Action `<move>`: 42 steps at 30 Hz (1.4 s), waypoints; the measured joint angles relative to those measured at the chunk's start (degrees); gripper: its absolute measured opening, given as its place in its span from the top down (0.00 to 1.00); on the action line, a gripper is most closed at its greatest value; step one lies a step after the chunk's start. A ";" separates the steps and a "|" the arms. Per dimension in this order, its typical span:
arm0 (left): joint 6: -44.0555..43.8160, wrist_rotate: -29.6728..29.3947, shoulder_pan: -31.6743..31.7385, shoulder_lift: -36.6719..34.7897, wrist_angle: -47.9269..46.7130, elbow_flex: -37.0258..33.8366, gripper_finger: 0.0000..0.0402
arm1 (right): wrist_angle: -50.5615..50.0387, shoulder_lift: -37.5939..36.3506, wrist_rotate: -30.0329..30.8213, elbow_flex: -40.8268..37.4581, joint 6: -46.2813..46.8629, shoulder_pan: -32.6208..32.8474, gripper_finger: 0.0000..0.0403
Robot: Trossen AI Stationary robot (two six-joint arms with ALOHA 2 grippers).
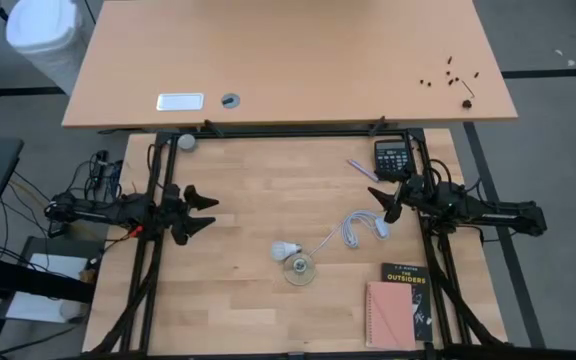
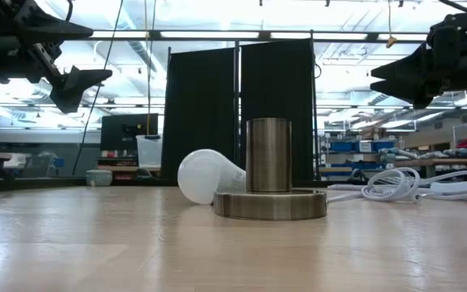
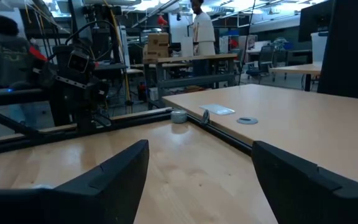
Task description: Screw lightbulb
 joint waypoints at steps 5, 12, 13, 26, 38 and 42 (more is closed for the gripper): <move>0.00 0.00 -0.01 0.00 -0.02 -0.01 0.16 | -0.01 0.00 0.00 0.00 0.00 0.00 0.27; 0.00 0.00 -0.02 0.00 -0.02 -0.02 0.16 | -0.01 0.00 0.00 -0.01 0.00 0.00 0.27; 0.00 0.02 -0.02 0.00 0.00 -0.02 0.16 | 0.00 -0.01 0.00 0.01 0.00 0.00 0.27; 0.00 0.00 0.00 0.00 -0.02 -0.02 0.16 | -0.02 0.00 0.00 -0.01 0.00 0.00 0.27; 0.00 -2.45 0.00 0.00 2.70 -0.02 0.16 | -0.01 -0.01 0.00 0.00 0.01 0.00 0.27; 0.00 -2.49 0.00 0.00 4.44 0.00 0.16 | -0.02 0.01 0.00 -0.01 0.00 0.00 0.27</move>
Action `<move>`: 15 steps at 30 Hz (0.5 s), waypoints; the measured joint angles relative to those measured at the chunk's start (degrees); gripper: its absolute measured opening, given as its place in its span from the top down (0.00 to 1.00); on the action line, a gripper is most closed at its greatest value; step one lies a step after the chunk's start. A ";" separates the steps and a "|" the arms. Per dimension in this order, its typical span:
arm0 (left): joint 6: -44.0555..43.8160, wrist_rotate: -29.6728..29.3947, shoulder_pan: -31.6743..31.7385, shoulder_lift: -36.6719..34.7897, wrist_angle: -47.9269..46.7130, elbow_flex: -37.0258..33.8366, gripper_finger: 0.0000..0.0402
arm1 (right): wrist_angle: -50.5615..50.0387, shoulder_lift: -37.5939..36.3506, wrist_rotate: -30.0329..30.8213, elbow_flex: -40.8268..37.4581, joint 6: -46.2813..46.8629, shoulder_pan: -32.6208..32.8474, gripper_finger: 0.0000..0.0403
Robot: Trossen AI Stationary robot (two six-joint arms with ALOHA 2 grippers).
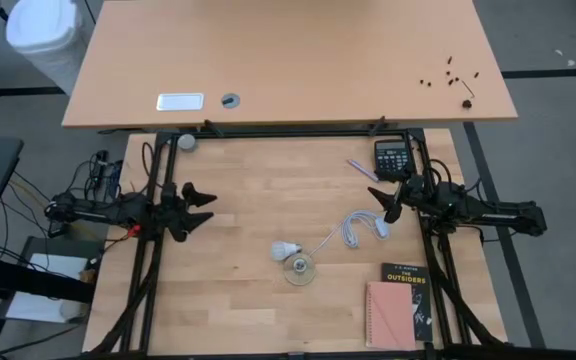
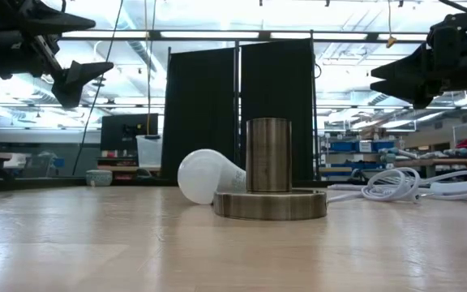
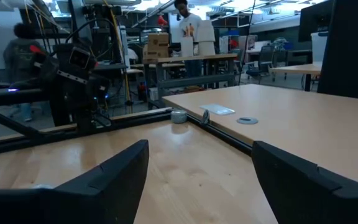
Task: Screw lightbulb
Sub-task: Insert the light bulb into the lamp
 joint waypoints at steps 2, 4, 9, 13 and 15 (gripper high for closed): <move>0.00 -0.03 -0.01 0.00 0.45 -0.01 0.16 | 0.02 0.00 0.00 0.02 0.02 0.01 0.27; 0.00 -0.07 -0.01 0.00 0.45 -0.01 0.16 | 0.02 0.00 0.00 0.02 0.02 -0.01 0.27; 0.00 -0.95 0.00 0.00 0.45 -0.02 0.16 | 0.28 -0.01 0.00 0.00 0.01 -0.03 0.27; 0.03 -1.16 0.00 0.00 0.41 -0.02 0.16 | 0.81 -0.02 0.11 0.01 0.03 -0.10 0.27; 1.16 -1.18 -0.02 0.00 0.37 -0.02 0.16 | 0.85 -0.02 0.07 0.02 1.10 -0.10 0.27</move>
